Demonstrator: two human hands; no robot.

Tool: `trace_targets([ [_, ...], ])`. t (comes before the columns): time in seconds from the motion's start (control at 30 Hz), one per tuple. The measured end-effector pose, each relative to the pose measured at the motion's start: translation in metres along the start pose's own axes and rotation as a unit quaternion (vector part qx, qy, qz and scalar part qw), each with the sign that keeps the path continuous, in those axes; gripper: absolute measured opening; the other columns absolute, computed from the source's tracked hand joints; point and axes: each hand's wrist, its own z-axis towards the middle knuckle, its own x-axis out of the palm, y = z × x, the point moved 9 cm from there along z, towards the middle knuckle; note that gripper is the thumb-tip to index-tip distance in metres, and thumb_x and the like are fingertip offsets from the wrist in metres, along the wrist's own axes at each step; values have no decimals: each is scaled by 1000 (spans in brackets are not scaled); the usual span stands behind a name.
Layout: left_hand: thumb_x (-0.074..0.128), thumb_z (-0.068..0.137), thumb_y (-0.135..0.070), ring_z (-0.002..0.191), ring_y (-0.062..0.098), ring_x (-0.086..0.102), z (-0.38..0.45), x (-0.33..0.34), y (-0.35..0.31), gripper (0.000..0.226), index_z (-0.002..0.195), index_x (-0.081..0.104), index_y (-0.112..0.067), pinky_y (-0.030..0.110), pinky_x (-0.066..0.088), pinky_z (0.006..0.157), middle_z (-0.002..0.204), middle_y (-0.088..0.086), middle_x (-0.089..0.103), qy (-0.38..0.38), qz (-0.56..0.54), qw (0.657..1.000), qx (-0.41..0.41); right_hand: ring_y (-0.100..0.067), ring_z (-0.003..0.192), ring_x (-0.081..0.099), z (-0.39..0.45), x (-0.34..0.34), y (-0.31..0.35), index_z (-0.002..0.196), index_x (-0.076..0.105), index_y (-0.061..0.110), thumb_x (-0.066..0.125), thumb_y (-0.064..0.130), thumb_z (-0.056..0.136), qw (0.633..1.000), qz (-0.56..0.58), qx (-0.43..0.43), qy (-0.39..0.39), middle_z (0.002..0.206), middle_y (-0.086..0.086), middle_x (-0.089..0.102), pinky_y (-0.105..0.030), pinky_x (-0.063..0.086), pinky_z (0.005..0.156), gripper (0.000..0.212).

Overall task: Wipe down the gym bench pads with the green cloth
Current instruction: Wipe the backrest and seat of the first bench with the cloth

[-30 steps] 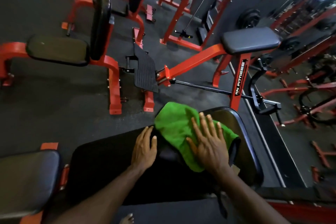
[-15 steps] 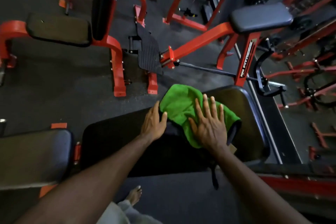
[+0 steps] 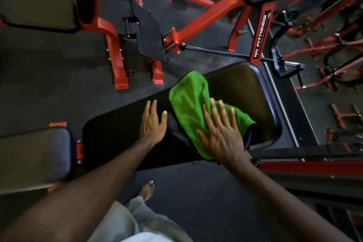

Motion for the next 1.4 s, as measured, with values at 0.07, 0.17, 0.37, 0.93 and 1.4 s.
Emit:
trace_targets([
  [0.07,48,106,-42,157,30,21,1,1,-2,67,163,25,-14,41,20,128,171,15,17,4,-1,1000,-3,-30,160,10,-21,-4,-5,164,27,19,32,63,105,998,-11,-58,-1,173,-10,13,-55,16,126,74],
  [0.17,47,106,-47,157,29,18,1,2,-8,69,164,22,-17,42,19,128,172,13,14,12,-4,1000,-15,-30,160,15,-12,-33,-56,165,26,22,38,63,104,999,-26,25,-40,173,-9,17,-54,14,127,74],
  [0.37,45,105,-50,156,28,20,3,10,-34,68,162,26,-20,44,20,127,171,11,18,-3,-11,1000,16,-34,160,6,-16,-25,-47,166,21,16,38,57,104,994,-24,105,-24,174,-12,8,-56,7,127,76],
  [0.93,45,106,-46,153,29,29,8,1,-35,59,157,38,-16,39,23,124,165,15,31,-7,-14,998,56,-28,161,8,-38,-13,-30,165,26,20,35,58,107,1000,-15,24,-10,174,-7,12,-51,10,129,70],
  [1.4,44,107,-44,154,25,27,8,-3,-30,60,159,36,-15,34,19,125,167,12,29,15,-8,998,52,-30,160,11,16,-12,-23,164,30,19,42,53,106,999,22,26,-29,173,-10,17,-51,12,129,68],
])
